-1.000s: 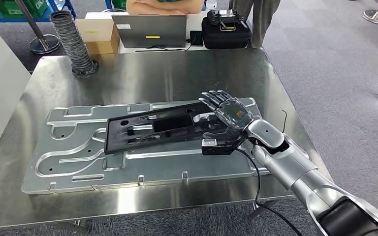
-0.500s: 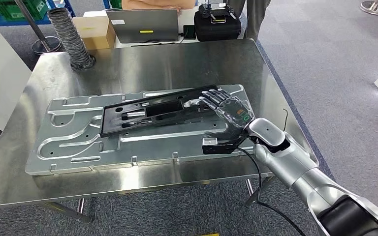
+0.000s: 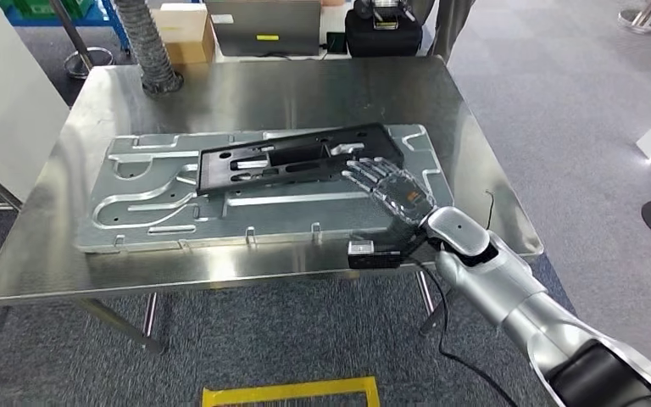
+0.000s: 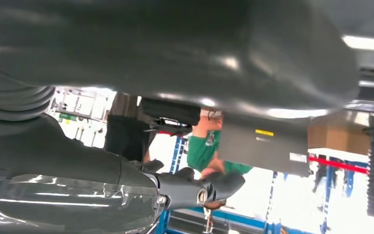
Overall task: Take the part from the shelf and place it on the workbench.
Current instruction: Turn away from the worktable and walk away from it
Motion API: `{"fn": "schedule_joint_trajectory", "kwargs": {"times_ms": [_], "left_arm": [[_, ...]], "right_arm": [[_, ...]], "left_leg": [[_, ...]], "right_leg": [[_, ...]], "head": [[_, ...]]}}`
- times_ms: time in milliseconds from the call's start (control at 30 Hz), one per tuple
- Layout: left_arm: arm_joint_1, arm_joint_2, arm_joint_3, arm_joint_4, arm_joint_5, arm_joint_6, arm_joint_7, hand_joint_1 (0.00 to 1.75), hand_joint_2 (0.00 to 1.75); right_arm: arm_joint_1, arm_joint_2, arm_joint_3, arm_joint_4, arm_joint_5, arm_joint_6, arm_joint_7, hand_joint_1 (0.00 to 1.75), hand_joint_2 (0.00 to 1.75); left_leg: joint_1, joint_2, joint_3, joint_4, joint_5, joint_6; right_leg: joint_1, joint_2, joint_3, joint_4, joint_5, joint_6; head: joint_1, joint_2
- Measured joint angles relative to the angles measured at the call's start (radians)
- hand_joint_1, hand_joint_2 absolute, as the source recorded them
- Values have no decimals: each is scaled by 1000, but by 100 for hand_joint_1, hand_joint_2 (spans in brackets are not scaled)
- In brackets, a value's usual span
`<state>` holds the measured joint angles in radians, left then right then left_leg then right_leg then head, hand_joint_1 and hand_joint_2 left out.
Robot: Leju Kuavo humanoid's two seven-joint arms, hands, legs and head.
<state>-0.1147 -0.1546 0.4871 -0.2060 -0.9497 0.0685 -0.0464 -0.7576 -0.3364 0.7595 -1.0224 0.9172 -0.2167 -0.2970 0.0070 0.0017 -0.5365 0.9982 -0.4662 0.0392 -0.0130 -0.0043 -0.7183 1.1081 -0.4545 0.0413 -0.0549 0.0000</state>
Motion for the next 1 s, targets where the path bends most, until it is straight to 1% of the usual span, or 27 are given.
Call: {"fn": "schedule_joint_trajectory", "kwargs": {"times_ms": [33, 67, 100, 133, 167, 200, 233, 267, 300, 333, 367, 467, 533, 567, 600, 633, 667, 700, 733, 767, 800, 833, 867, 900, 933, 967, 1000], "left_arm": [[0, 0, 0, 0, -1, -1, 0, 0, 0], [0, 0, 0, 0, -2, -2, 0, 0, 0], [1, 0, 0, 0, -2, -2, 0, 0, 0], [1, 0, 0, 0, -3, -3, 0, 0, 0], [1, 0, 0, 0, -3, -4, 0, 0, 0], [1, 0, 0, 0, -4, -5, 0, 0, 0], [0, 0, 0, 0, -4, -6, 0, 0, 0], [1, -1, 0, 0, -4, -6, 0, 0, 0], [1, -1, 0, 0, -4, -6, 0, 0, 0], [1, -2, 0, 0, -4, -6, 0, 0, 0], [1, -2, 0, 0, -4, -7, 0, 0, 0], [1, -2, 0, 0, -4, -7, 0, 0, 0], [1, -2, 0, 0, -4, -7, 0, 0, 0], [2, -2, 0, 0, -4, -7, 0, 0, 0], [3, -2, 0, 0, -4, -7, 0, 0, 0], [5, -1, 0, 0, -4, -8, 0, 0, 0], [5, -1, 0, 0, -4, -8, 1, 0, 0], [5, -1, 0, 0, -4, -8, 1, 0, 0], [6, 0, 0, 0, -4, -8, 1, 0, 0], [5, 0, 0, 0, -4, -7, 2, 0, 0], [4, 0, 0, 0, -4, -7, 2, 0, 0], [2, 0, 0, 0, -4, -6, 1, 0, 0], [1, 1, 0, 0, -4, -6, 1, 0, 0], [0, 1, 0, 0, -4, -5, 0, 0, 0], [0, 1, 0, 0, -4, -4, 0, 0, 0], [1, 1, 0, 0, -3, -4, 0, 0, 0], [2, 1, 0, 1, -2, -3, -1, 0, 0]], "right_arm": [[1, -2, 0, 0, 0, 0, 1, 0, 0], [3, -3, 0, 0, 0, 0, 1, 0, 0], [6, -4, 0, 0, 0, 0, 1, 0, 0], [9, -5, 0, 0, 0, 0, 1, 0, 0], [11, -5, 0, 0, 0, 0, 1, 0, 0], [11, -6, 0, 0, 0, 0, 1, 0, 0], [10, -7, -1, -1, 0, -1, 1, 0, 0], [8, -8, -4, -2, 0, -1, 1, 0, 0], [7, -9, -6, -3, 0, -1, 1, 0, 0], [6, -11, -8, -4, 0, -1, 1, 0, 0], [5, -12, -9, -4, 0, -1, 1, 0, 0], [4, -14, -9, -4, 0, -1, 1, 0, 0], [5, -14, -9, -4, 0, -1, 1, 0, 0], [4, -14, -9, -4, 0, -1, 1, 0, 0], [5, -14, -8, -4, 0, -1, 1, 0, 0], [6, -14, -8, -4, 0, 0, 1, 0, 0], [8, -15, -8, -5, 0, 0, 1, 0, 0], [10, -15, -8, -5, -1, 0, 2, 0, 0], [12, -17, -8, -5, -2, 1, 2, 0, 0], [13, -18, -8, -6, -3, 1, 2, 0, 0], [15, -20, -9, -7, -4, 1, 2, 0, 0], [15, -22, -9, -9, -6, 1, 3, 0, 0], [16, -24, -10, -12, -6, 1, 4, 0, 0], [17, -25, -11, -14, -7, 0, 4, 0, 0], [18, -27, -12, -15, -7, 0, 5, 0, 0], [21, -29, -12, -15, -8, 0, 6, 0, 0], [24, -33, -12, -15, -8, 0, 8, 0, 0]], "left_leg": [[0, 0, -16, 0, 13, 2], [-1, 0, -32, 1, 25, 2], [-2, 0, -49, 3, 36, 1], [-2, 1, -65, 5, 47, 0], [-3, 1, -81, 8, 58, -2], [-3, 1, -94, 10, 68, -4], [-5, 0, -105, 13, 77, -7], [-6, 0, -112, 15, 85, -11], [-6, 0, -116, 14, 94, -16], [-6, 0, -118, 12, 104, -21], [-4, 0, -119, 8, 112, -26], [-3, 0, -120, 4, 122, -31], [-4, 0, -121, 3, 124, -34], [-4, -1, -123, 5, 119, -36], [-3, -2, -143, 65, 63, -42], [-2, -2, -166, 147, 4, -49], [0, -2, -183, 233, -48, -55], [2, -2, -191, 309, -82, -60], [3, -2, -169, 313, -56, -62], [5, -2, -126, 271, -28, -61], [5, -2, -67, 202, -20, -59], [4, -3, -8, 121, -30, -54], [3, -4, 35, 57, -47, -49], [0, -5, 59, 18, -63, -42], [-2, -6, 62, 3, -65, -34], [-2, -4, 53, 6, -56, -26], [-1, -3, 44, 5, -45, -16]], "right_leg": [[-1, 0, -17, 68, -52, 4], [-1, 1, -30, 135, -86, 7], [-1, 1, -32, 182, -93, 9], [-1, 1, -19, 200, -78, 9], [-1, 1, 12, 180, -51, 7], [0, 1, 61, 126, -27, 2], [2, 2, 120, 50, -24, -5], [5, 2, 174, -26, -34, -11], [8, 2, 210, -81, -48, -16], [12, 2, 228, -114, -58, -21], [14, 2, 229, -124, -57, -23], [17, 2, 224, -123, -51, -28], [14, 1, 222, -127, -45, -31], [12, -1, 219, -131, -38, -35], [9, -3, 201, -134, -19, -41], [7, -5, 176, -137, 5, -46], [7, -6, 149, -136, 27, -48], [7, -6, 118, -134, 49, -49], [7, -6, 98, -130, 63, -47], [6, -6, 81, -126, 74, -44], [7, -5, 66, -120, 83, -40], [7, -5, 54, -113, 91, -35], [8, -5, 47, -108, 99, -29], [9, -5, 43, -106, 108, -23], [9, -5, 41, -107, 117, -17], [7, -5, 39, -108, 123, -11], [4, -4, 32, -101, 111, -5]], "head": [[0, 0], [0, 0], [0, 0], [0, 0], [0, 0], [0, 0], [0, 0], [0, 0], [0, 0], [0, 0], [0, 0], [0, 0], [0, 0], [0, 0], [0, 0], [0, 0], [0, 0], [0, 0], [0, 0], [0, 0], [0, 0], [0, 0], [0, 0], [0, 0], [0, 0], [0, 0], [0, 0]]}}
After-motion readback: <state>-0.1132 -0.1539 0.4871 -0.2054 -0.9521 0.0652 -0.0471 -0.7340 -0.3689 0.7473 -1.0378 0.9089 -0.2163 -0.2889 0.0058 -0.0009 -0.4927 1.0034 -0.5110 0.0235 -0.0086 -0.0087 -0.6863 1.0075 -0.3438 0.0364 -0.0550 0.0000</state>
